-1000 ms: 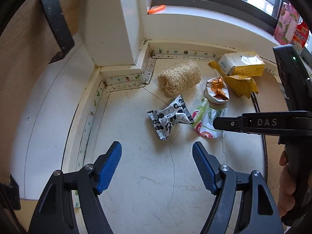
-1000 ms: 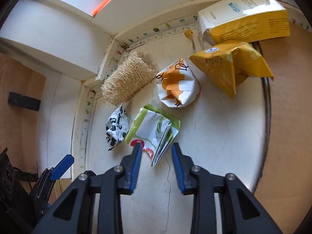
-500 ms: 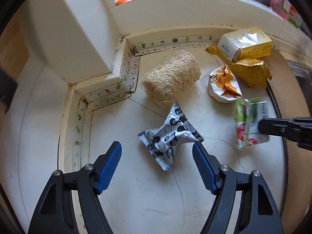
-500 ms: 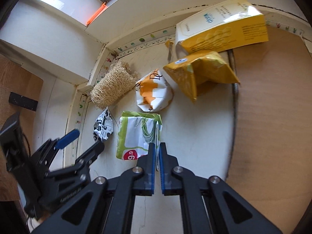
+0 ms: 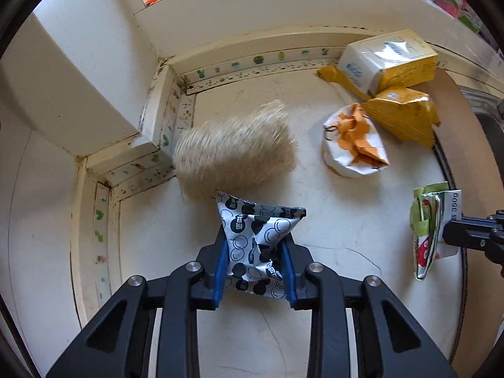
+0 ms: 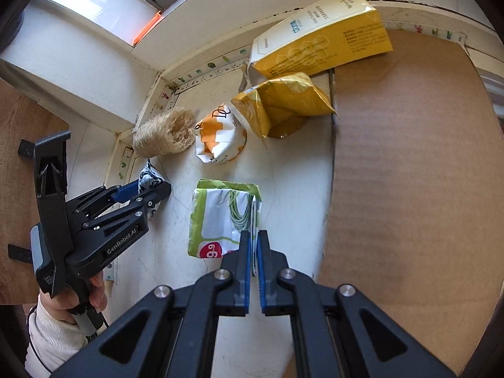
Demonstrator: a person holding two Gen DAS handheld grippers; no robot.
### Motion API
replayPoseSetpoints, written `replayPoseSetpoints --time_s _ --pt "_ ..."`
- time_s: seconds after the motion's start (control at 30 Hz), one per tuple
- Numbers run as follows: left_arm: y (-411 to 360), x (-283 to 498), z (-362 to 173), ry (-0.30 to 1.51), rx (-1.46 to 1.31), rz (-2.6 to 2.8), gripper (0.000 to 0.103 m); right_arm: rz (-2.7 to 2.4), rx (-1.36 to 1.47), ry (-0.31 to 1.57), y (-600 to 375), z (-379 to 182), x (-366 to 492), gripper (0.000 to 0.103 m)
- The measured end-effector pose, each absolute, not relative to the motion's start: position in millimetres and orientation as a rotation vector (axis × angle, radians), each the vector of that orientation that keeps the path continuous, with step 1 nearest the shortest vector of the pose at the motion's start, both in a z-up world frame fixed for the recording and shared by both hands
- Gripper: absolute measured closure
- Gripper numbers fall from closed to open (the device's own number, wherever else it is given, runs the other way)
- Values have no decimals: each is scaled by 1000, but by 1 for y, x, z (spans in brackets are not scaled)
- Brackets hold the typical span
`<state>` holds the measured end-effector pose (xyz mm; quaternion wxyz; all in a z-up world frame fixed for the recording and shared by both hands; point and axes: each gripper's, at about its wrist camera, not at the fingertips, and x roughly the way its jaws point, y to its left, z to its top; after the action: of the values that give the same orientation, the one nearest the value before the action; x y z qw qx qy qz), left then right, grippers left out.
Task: Collect trash
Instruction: 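Lift the wrapper and pouch off the counter with both tools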
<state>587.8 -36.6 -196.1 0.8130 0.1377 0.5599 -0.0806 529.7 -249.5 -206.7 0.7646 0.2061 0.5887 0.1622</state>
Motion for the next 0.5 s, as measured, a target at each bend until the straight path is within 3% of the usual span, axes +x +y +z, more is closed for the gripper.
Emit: replayPoseSetpoints --time_s 0.23,0.5 --pt "-40 548 -176 1164 232 -205 78 342 433 1218 -255 -180 491 99" --pt "-47 444 -131 1104 173 -315 79 329 407 1121 -254 -133 415 99"
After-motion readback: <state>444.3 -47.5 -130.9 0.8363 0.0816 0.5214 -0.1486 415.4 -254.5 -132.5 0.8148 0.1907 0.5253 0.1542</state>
